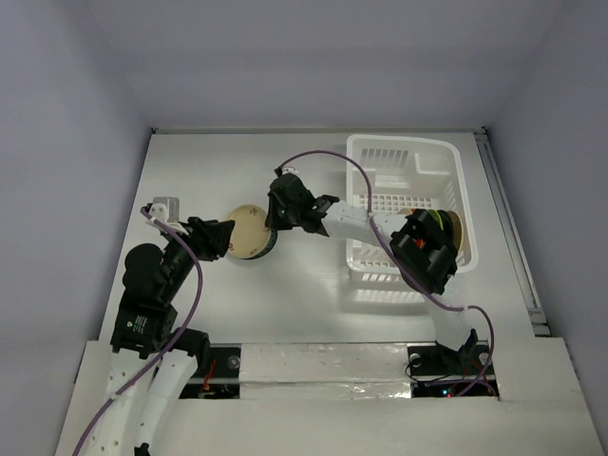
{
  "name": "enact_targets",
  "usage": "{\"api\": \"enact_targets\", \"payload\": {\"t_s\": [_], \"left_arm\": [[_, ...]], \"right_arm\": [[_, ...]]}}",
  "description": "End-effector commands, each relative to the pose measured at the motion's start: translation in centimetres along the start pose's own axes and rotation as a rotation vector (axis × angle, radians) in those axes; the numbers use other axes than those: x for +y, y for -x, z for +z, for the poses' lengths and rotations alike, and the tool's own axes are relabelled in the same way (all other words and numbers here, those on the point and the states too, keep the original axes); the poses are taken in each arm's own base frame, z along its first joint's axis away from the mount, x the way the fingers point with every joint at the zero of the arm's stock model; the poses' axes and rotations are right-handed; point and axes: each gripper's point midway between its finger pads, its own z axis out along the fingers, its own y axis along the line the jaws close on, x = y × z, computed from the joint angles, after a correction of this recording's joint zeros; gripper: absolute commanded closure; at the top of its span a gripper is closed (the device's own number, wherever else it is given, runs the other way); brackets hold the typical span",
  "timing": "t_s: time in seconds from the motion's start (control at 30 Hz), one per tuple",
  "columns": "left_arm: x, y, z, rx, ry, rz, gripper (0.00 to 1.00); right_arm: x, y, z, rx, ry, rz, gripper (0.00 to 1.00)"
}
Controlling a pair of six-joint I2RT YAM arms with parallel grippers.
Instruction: Unload the plates from the dish rack
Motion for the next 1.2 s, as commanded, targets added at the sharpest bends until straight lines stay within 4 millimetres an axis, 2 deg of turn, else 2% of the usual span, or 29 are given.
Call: {"api": "enact_targets", "payload": {"t_s": [0.0, 0.17, 0.27, 0.37, 0.4, 0.5, 0.53, 0.6, 0.63, 0.67, 0.7, 0.73, 0.77, 0.8, 0.83, 0.87, 0.9, 0.93, 0.97, 1.0, 1.03, 1.07, 1.1, 1.13, 1.17], "left_arm": [[-0.1, 0.7, 0.3, -0.028, -0.008, -0.005, 0.58], [0.7, 1.0, 0.4, -0.043, 0.032, -0.011, 0.58], [0.9, 1.1, 0.6, -0.042, 0.041, -0.013, 0.58], [1.2, 1.0, 1.0, -0.031, 0.053, -0.016, 0.58], [1.1, 1.1, 1.1, -0.031, 0.052, -0.017, 0.58], [0.8, 1.3, 1.5, -0.015, 0.044, -0.028, 0.59], [0.7, 1.4, 1.6, -0.015, 0.042, -0.031, 0.6], [0.4, 1.7, 1.9, -0.01, 0.035, -0.056, 0.61], [-0.3, 2.1, 2.1, -0.008, 0.006, -0.062, 0.62], [-0.6, 2.2, 2.3, -0.003, -0.008, -0.073, 0.63], [-1.5, 2.8, 2.3, -0.008, -0.036, -0.097, 0.64], [-2.5, 3.1, 2.5, -0.007, -0.077, -0.105, 0.67], [-3.2, 2.8, 3.0, 0.02, -0.106, -0.122, 0.69], [-4.1, 3.1, 3.2, 0.019, -0.132, -0.133, 0.71], [-6.1, 3.0, 3.4, 0.035, -0.195, -0.152, 0.73], [-6.4, 2.7, 4.2, 0.048, -0.186, -0.165, 0.73], [-8.2, 2.2, 4.9, 0.069, -0.211, -0.175, 0.74], [-8.6, 2.9, 4.8, 0.051, -0.222, -0.175, 0.74], [-10.4, 1.2, 5.7, 0.104, -0.231, -0.178, 0.74], [-12.0, 1.5, 5.9, 0.104, -0.249, -0.176, 0.75], [-13.3, 0.8, 6.3, 0.127, -0.258, -0.169, 0.75], [-15.2, -1.8, 7.4, 0.184, -0.241, -0.14, 0.76], [-17.0, -1.6, 7.6, 0.185, -0.258, -0.132, 0.77], [-18.2, -2.6, 8.2, 0.208, -0.254, -0.116, 0.79], [-19.7, -5.7, 9.2, 0.27, -0.241, -0.071, 0.79]], "right_arm": [[1.2, -0.2, 0.5, 0.004, 0.055, 0.02, 0.82], [1.2, -0.5, 0.1, 0.014, 0.061, 0.015, 0.73], [1.3, 0.4, -1.0, -0.013, 0.056, 0.009, 0.57], [2.0, 2.5, -3.2, -0.066, 0.059, -0.007, 0.36], [2.4, 3.7, -4.6, -0.101, 0.062, -0.017, 0.26], [2.5, 5.4, -7.1, -0.154, 0.053, -0.04, 0.2], [2.9, 6.6, -9.3, -0.194, 0.066, -0.042, 0.2], [2.2, 8.2, -11.9, -0.267, 0.03, -0.047, 0.23], [2.0, 9.2, -15.0, -0.318, 0.029, -0.043, 0.32], [1.4, 9.8, -16.6, -0.356, 0.006, -0.038, 0.42], [0.2, 11.0, -18.6, -0.425, -0.051, -0.028, 0.56], [-0.5, 11.6, -20.6, -0.466, -0.075, -0.019, 0.89], [-1.4, 12.4, -24.6, -0.529, -0.082, -0.002, 1.0], [-2.6, 13.2, -27.0, -0.596, -0.129, 0.015, 1.0], [-3.3, 13.6, -29.3, -0.641, -0.138, 0.029, 1.0], [-4.2, 13.9, -33.5, -0.715, -0.122, 0.058, 1.0], [-5.5, 14.1, -35.8, -0.765, -0.161, 0.075, 1.0], [-6.1, 14.3, -37.9, -0.81, -0.155, 0.099, 1.0], [-7.0, 14.0, -39.7, -0.834, -0.165, 0.111, 1.0], [-8.4, 13.8, -43.1, -0.902, -0.164, 0.148, 1.0], [-9.2, 13.4, -44.4, -0.927, -0.168, 0.164, 1.0], [-10.0, 13.0, -45.5, -0.951, -0.17, 0.178, 1.0], [-11.0, 12.5, -46.4, -0.974, -0.188, 0.194, 1.0], [-12.3, 11.5, -47.4, -0.999, -0.191, 0.214, 1.0], [-13.1, 10.8, -47.5, -0.999, -0.206, 0.222, 1.0]]}}
